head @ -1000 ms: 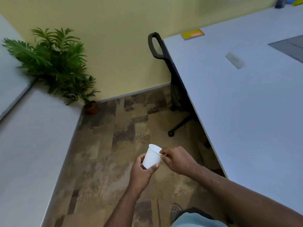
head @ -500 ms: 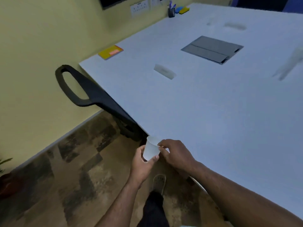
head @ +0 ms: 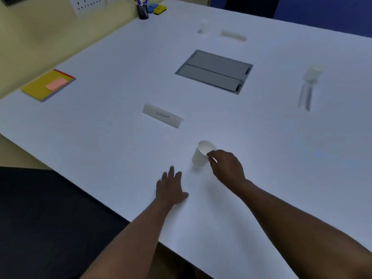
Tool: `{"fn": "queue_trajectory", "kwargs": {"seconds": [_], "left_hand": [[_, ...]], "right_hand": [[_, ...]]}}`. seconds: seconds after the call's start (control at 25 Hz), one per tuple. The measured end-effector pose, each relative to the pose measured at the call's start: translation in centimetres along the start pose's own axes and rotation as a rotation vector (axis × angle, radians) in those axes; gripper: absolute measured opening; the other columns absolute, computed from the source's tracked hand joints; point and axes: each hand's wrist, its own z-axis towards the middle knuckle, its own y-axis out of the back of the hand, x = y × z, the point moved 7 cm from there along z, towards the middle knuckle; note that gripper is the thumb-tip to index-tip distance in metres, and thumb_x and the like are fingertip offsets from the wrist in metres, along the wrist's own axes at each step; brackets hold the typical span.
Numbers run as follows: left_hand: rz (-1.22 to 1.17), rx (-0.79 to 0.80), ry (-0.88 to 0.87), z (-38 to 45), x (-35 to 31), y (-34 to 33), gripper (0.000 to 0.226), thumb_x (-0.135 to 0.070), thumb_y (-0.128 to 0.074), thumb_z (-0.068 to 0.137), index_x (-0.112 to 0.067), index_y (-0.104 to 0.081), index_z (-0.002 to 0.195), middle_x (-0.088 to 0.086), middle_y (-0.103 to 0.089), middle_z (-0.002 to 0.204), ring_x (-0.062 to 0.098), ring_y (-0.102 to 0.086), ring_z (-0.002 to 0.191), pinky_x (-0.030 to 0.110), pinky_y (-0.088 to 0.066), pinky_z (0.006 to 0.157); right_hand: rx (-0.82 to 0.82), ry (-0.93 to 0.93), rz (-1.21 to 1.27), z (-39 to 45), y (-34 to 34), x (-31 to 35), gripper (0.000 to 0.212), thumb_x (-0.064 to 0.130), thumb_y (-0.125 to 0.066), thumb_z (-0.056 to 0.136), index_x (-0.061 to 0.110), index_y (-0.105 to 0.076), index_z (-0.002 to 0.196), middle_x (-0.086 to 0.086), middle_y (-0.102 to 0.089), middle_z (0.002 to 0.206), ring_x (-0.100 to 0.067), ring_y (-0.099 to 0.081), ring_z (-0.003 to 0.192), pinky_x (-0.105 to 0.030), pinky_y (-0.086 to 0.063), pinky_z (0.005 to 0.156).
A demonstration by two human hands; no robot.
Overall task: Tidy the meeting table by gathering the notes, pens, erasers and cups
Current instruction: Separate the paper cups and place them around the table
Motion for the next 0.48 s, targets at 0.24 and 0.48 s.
{"fn": "queue_trajectory", "kwargs": {"seconds": [0.24, 0.48], "left_hand": [[0.051, 0.165, 0.069, 4.3, 0.9, 0.2, 0.112, -0.043, -0.079, 0.074, -0.031, -0.001, 0.153, 0.006, 0.019, 0.161, 0.046, 0.009, 0.146, 0.065, -0.025, 0.110], [0.046, 0.159, 0.070, 4.5, 1.0, -0.4, 0.113, -0.042, -0.076, 0.077, -0.031, 0.006, 0.153, 0.008, 0.026, 0.159, 0.046, 0.014, 0.145, 0.065, -0.021, 0.112]], "right_hand": [[-0.017, -0.033, -0.185, 11.4, -1.4, 0.2, 0.026, 0.016, -0.045, 0.096, 0.020, -0.066, 0.110, -0.006, -0.065, 0.102, -0.031, -0.061, 0.091, -0.031, -0.043, 0.066], [-0.016, -0.003, -0.302, 16.2, -2.9, -0.1, 0.030, 0.012, -0.049, 0.092, 0.024, -0.067, 0.112, -0.006, -0.067, 0.100, -0.030, -0.063, 0.090, -0.029, -0.037, 0.066]]}}
